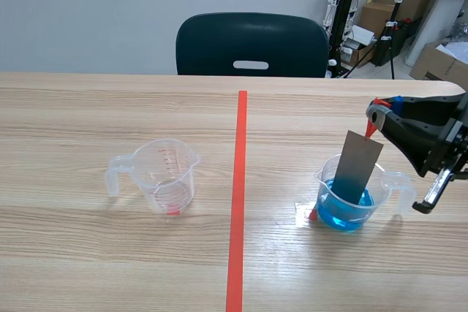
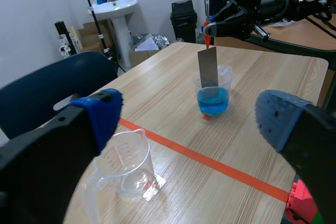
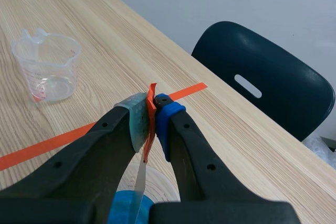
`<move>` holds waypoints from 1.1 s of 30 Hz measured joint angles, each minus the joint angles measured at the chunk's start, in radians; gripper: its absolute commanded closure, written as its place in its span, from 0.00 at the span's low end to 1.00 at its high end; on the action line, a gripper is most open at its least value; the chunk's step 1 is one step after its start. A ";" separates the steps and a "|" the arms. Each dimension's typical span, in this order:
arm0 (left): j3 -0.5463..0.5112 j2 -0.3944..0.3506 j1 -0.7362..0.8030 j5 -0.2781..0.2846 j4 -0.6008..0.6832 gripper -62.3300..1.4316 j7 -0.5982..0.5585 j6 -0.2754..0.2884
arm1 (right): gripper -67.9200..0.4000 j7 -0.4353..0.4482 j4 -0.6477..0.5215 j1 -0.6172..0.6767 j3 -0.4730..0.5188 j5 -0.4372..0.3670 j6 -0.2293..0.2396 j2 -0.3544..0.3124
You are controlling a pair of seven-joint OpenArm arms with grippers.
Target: Do the redox reaction experiment. raise the plate out of the solution
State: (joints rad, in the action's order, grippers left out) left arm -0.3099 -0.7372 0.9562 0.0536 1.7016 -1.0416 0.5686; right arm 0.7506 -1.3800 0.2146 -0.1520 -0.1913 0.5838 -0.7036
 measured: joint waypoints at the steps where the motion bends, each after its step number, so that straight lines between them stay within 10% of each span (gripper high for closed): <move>1: 0.000 0.000 -0.008 0.000 0.000 0.34 0.000 0.007 | 0.99 0.000 0.000 0.000 0.000 0.000 0.000 0.000; 16: 0.097 0.010 -0.171 -0.001 0.000 0.92 0.121 0.084 | 0.99 -0.089 -0.111 0.044 0.067 -0.037 0.000 -0.003; 33: 0.230 0.186 -0.391 0.003 0.000 0.93 0.304 0.100 | 0.99 -0.294 -0.393 0.172 0.248 -0.122 0.021 -0.003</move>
State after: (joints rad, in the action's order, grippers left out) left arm -0.0795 -0.5510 0.5652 0.0563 1.7016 -0.7376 0.6685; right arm 0.4561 -1.7725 0.3862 0.0956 -0.3138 0.6052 -0.7067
